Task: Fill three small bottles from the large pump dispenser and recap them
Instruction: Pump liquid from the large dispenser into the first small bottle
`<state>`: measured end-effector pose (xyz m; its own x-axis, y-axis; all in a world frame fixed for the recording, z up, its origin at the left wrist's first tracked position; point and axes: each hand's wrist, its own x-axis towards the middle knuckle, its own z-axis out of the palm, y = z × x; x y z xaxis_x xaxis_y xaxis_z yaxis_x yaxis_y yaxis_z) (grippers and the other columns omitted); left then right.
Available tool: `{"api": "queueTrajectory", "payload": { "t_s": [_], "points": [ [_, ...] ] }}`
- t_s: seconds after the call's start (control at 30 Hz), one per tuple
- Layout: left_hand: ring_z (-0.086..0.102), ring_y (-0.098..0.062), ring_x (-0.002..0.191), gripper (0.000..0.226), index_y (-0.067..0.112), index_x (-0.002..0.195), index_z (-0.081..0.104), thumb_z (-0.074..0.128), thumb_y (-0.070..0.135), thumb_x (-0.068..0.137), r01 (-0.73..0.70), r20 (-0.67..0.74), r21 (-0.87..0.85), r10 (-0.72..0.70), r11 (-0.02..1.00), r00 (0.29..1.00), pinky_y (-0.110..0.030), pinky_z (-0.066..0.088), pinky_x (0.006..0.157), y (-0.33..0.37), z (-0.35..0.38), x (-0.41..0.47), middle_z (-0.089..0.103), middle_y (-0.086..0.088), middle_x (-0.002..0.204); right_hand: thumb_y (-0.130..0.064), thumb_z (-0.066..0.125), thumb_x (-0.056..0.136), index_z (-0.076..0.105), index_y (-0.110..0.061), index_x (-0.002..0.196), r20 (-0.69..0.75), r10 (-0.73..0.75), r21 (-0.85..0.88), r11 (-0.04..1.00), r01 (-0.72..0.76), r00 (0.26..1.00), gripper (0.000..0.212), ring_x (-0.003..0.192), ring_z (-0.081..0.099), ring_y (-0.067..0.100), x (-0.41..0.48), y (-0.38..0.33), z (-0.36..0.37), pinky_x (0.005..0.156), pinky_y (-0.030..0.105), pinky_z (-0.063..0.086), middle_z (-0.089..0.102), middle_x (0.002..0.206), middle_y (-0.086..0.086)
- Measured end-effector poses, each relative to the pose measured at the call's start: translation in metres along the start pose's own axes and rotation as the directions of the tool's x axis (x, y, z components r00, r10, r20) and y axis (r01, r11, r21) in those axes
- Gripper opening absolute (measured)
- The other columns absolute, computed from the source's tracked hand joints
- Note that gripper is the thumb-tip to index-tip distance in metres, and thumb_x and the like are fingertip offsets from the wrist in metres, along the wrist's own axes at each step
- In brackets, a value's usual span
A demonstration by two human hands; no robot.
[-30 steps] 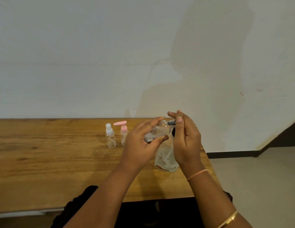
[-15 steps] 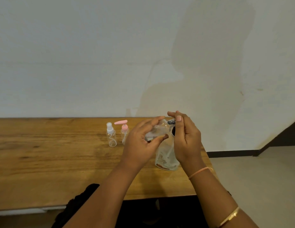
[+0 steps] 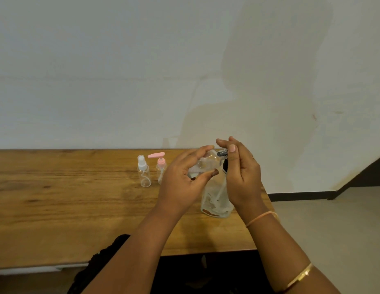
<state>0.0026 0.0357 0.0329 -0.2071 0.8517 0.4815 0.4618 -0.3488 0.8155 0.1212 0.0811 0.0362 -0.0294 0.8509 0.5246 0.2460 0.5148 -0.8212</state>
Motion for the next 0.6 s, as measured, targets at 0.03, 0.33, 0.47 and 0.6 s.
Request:
{"api": "queueTrajectory", "payload": {
  "t_s": [0.03,0.33,0.47,0.6],
  "points": [
    [0.05,0.015,0.107,0.054,0.042,0.116,0.053,0.078,0.02,0.074,-0.008,-0.004,-0.002,0.008,1.0,1.0,0.001,0.034,0.086,0.001,0.0,0.0,0.059,0.021,0.11,-0.045,0.029,0.095,0.056,-0.046,0.104,-0.002,0.005,0.014,1.0,-0.005,1.0,0.028,0.127,0.044,0.002,0.0,-0.002,-0.001,0.104,0.051,0.037,0.061,0.111,-0.025],
    [0.053,0.01,0.105,0.054,0.039,0.117,0.054,0.078,0.018,0.074,-0.046,-0.024,-0.017,0.046,0.999,0.999,-0.001,0.036,0.087,0.0,0.002,0.002,0.062,0.015,0.109,-0.045,0.027,0.095,0.052,-0.049,0.105,-0.023,-0.037,-0.045,0.998,0.036,0.999,0.027,0.128,0.045,0.005,0.001,-0.002,-0.001,0.103,0.055,0.036,0.055,0.109,-0.032],
    [0.053,0.01,0.106,0.053,0.04,0.118,0.055,0.078,0.02,0.074,-0.01,-0.018,-0.01,0.01,1.0,1.0,-0.003,0.038,0.088,-0.005,0.003,-0.004,0.061,0.017,0.11,-0.044,0.026,0.095,0.053,-0.044,0.105,-0.01,-0.037,-0.078,0.996,0.036,0.999,0.029,0.126,0.047,0.005,-0.004,0.003,0.001,0.103,0.058,0.034,0.058,0.109,-0.028],
    [0.052,0.01,0.107,0.054,0.039,0.118,0.055,0.078,0.019,0.074,-0.041,-0.026,-0.016,0.04,0.999,0.999,-0.003,0.038,0.086,0.002,0.003,-0.003,0.062,0.015,0.111,-0.043,0.029,0.095,0.055,-0.046,0.104,-0.022,-0.029,-0.011,1.0,0.029,0.999,0.028,0.128,0.043,0.0,-0.002,-0.006,-0.005,0.105,0.054,0.034,0.059,0.11,-0.031]
  ]
}}
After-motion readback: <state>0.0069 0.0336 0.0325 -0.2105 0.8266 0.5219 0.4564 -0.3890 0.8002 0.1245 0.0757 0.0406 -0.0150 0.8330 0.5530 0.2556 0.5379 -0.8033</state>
